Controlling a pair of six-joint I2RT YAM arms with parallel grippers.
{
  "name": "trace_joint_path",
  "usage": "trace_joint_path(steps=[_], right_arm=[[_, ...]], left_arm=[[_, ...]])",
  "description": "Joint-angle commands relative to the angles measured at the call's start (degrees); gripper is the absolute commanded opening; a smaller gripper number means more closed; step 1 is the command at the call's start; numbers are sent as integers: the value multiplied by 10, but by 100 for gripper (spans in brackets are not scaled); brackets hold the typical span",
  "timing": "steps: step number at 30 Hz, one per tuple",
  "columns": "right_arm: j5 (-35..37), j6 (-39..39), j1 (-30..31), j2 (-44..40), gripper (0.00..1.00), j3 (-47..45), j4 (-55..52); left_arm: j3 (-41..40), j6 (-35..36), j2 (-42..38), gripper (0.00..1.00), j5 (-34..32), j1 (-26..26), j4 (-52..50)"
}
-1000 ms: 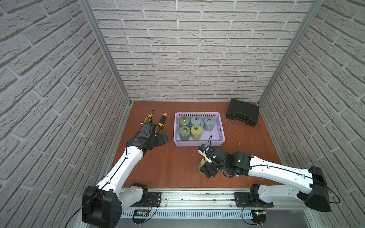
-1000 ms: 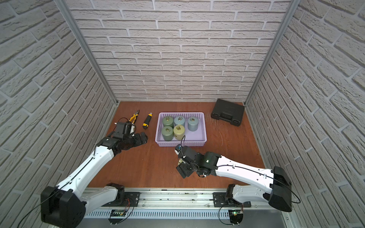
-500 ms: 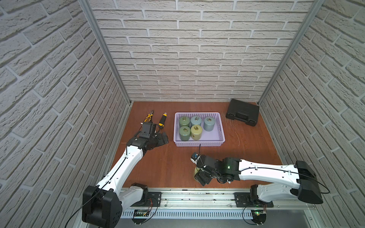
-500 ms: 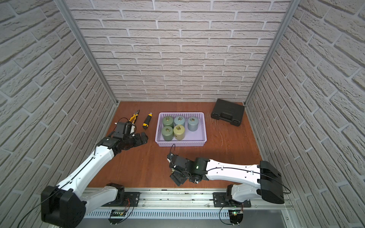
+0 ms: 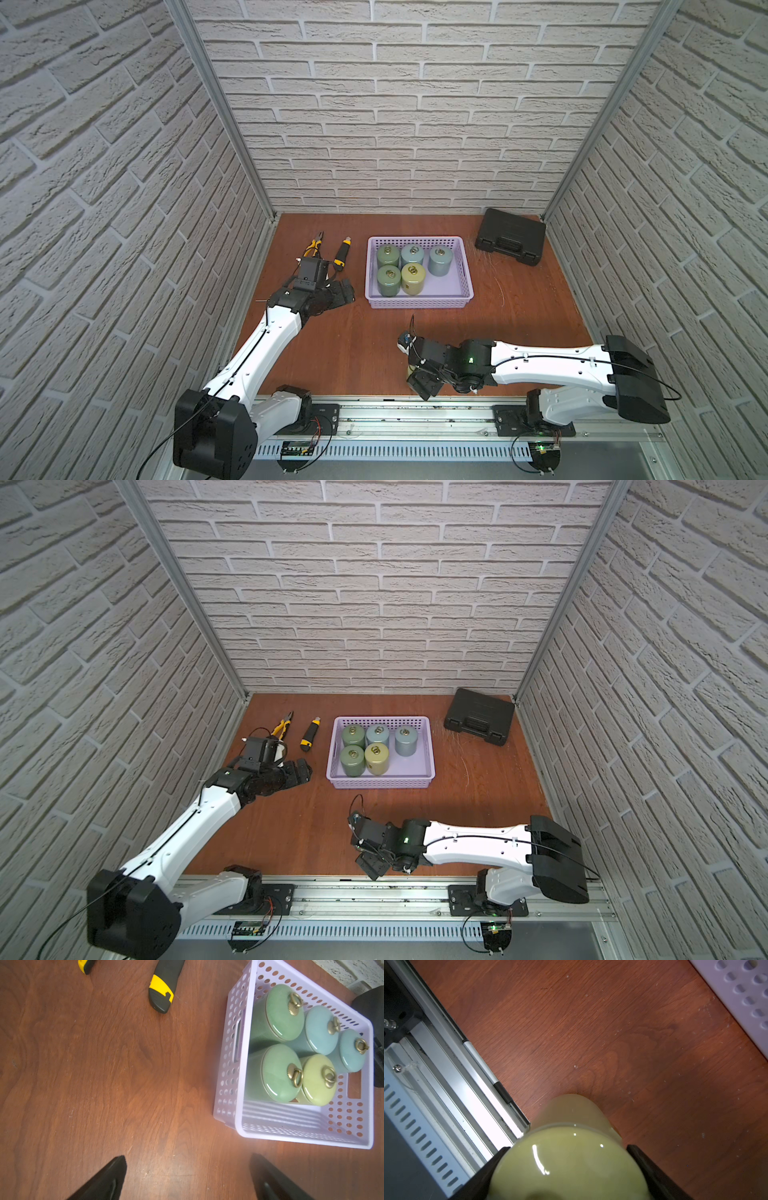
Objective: Take the tea canister out of the basket
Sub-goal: Place the tea canister at the center of the board.
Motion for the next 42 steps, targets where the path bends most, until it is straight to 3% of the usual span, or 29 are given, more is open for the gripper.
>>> trace_joint_path(steps=[1, 17, 20, 25, 30, 31, 42], right_arm=[[13, 8, 8, -2, 38, 10, 39], [17, 1, 10, 31, 42, 19, 47], [17, 1, 11, 34, 52, 21, 44], [26, 3, 15, 36, 78, 28, 32], [33, 2, 18, 32, 90, 37, 17], [34, 1, 18, 31, 97, 41, 12], [66, 1, 17, 0, 100, 73, -36]], left_arm=[[-4, 5, 2, 98, 7, -2, 3], [7, 12, 16, 98, 17, -2, 10], [10, 16, 20, 98, 18, -2, 10], [12, 18, 23, 98, 23, -2, 13], [13, 23, 18, 98, 24, -2, 15], [14, 25, 18, 98, 25, -2, 16], [36, 44, 15, 98, 29, -3, -2]])
